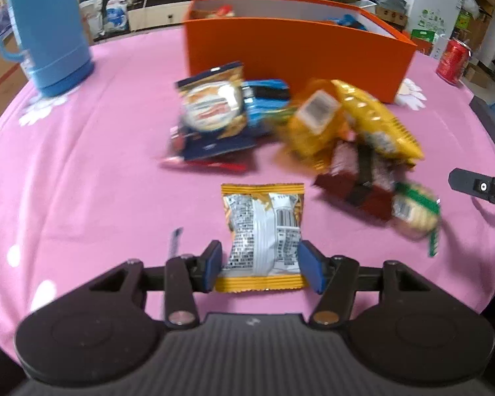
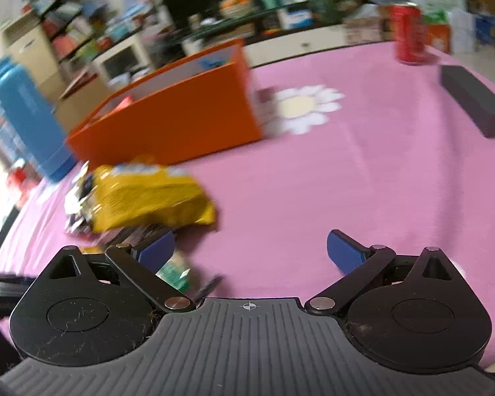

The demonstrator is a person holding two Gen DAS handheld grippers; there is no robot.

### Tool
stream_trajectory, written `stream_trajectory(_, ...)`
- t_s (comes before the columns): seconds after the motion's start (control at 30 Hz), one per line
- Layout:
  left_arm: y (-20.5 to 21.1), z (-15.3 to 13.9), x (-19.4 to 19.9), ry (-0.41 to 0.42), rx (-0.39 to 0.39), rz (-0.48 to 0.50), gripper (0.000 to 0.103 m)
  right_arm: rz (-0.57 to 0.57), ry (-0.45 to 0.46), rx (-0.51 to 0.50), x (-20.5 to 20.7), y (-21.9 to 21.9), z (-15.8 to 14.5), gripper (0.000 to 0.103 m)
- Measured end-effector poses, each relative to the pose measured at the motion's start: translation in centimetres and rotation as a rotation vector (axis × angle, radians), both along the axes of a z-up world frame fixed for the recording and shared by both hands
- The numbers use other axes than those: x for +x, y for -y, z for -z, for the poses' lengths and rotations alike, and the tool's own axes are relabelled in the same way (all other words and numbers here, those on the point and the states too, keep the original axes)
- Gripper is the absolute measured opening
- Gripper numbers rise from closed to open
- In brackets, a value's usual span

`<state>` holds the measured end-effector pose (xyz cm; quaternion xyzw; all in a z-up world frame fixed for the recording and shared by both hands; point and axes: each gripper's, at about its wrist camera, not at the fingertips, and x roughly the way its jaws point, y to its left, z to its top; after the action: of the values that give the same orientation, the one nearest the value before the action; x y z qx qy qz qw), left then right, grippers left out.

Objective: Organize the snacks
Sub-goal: 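Grasp a white-yellow packet with the left tool while the right tool grasps a green-wrapped biscuit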

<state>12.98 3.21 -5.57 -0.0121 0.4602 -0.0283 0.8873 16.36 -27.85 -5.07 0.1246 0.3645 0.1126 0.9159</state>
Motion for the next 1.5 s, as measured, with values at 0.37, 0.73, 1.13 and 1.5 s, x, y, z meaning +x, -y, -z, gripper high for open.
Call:
stream_trajectory(0.37,-1.7,0.2,-0.5,0.014,0.000,-0.015,0.074,-0.302,0.028,-0.206,1.3,-8.4,1.0,0.083)
stream_trajectory(0.73,-2.0,-0.4,-1.2,0.044,-0.028,-0.024,0.075,-0.251,-0.013,-0.306,-2.6,-10.2,1.2,0.054)
stream_trajectory(1.13,-0.5,1.3,-0.8,0.008,0.035,0.017,0.087,-0.254,0.004,-0.324,-2.5,-10.6,1.8,0.072)
stream_trajectory(1.5,-2.2,0.1,-1.8,0.009,-0.011,-0.019,0.060,-0.255,-0.004,-0.248,-3.5,-9.1,0.5,0.021)
